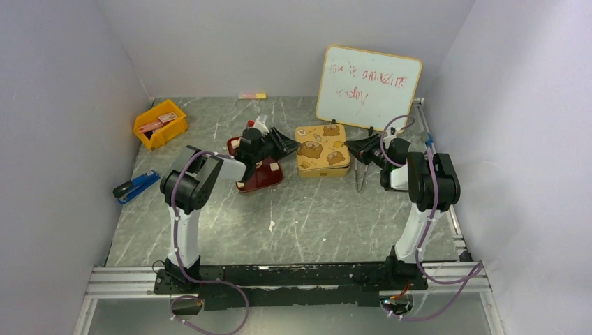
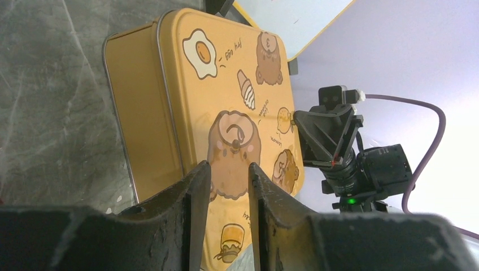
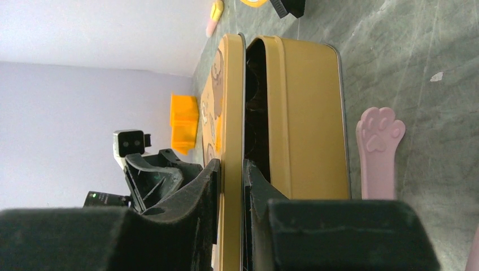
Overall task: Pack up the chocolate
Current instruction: Close the box lid on the packing box.
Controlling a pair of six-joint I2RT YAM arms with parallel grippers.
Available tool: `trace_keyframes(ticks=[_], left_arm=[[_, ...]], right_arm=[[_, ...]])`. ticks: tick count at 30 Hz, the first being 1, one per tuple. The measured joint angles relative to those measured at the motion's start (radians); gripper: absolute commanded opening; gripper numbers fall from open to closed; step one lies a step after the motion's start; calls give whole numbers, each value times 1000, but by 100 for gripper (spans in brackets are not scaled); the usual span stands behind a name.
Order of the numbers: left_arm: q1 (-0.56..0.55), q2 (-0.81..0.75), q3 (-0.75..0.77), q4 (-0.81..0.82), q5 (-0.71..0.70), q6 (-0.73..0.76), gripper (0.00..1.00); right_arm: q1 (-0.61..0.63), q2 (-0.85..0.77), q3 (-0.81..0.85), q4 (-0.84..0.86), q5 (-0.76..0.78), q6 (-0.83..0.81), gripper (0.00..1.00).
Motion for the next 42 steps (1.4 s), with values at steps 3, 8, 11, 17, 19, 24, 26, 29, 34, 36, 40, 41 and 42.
trace_keyframes(ticks=[3, 8, 11, 17, 19, 24, 26, 29, 34, 36, 40, 41, 42], left_arm=[[-2, 0, 0, -10, -1, 1, 35], [-2, -1, -1, -14, -20, 18, 35], [-2, -14, -11, -20, -41, 29, 35], [-2, -40, -18, -36, -65, 44, 34], [-2, -40, -19, -36, -68, 44, 34], [-2, -40, -33, -38, -73, 44, 25], [-2, -40, -37, -41, -80, 43, 22], [-2, -40, -45, -46, -92, 44, 14], [-2, -44, -45, -77, -115, 53, 6], [-2, -48, -45, -85, -118, 56, 5], [-2, -59, -44, -118, -135, 72, 5], [-2, -61, -43, -127, -140, 76, 5], [-2, -61, -40, -134, -141, 79, 5]], right_arm=[[0, 0, 0, 0, 0, 0, 1], [0, 0, 0, 0, 0, 0, 1], [0, 1, 0, 0, 0, 0, 1], [0, 1, 0, 0, 0, 0, 1], [0, 1, 0, 0, 0, 0, 1], [0, 1, 0, 0, 0, -1, 0], [0, 1, 0, 0, 0, -3, 1], [0, 1, 0, 0, 0, -3, 1], [0, 1, 0, 0, 0, -3, 0], [0, 1, 0, 0, 0, -3, 0], [0, 1, 0, 0, 0, -3, 1], [0, 1, 0, 0, 0, -3, 1], [0, 1, 0, -1, 0, -3, 1]])
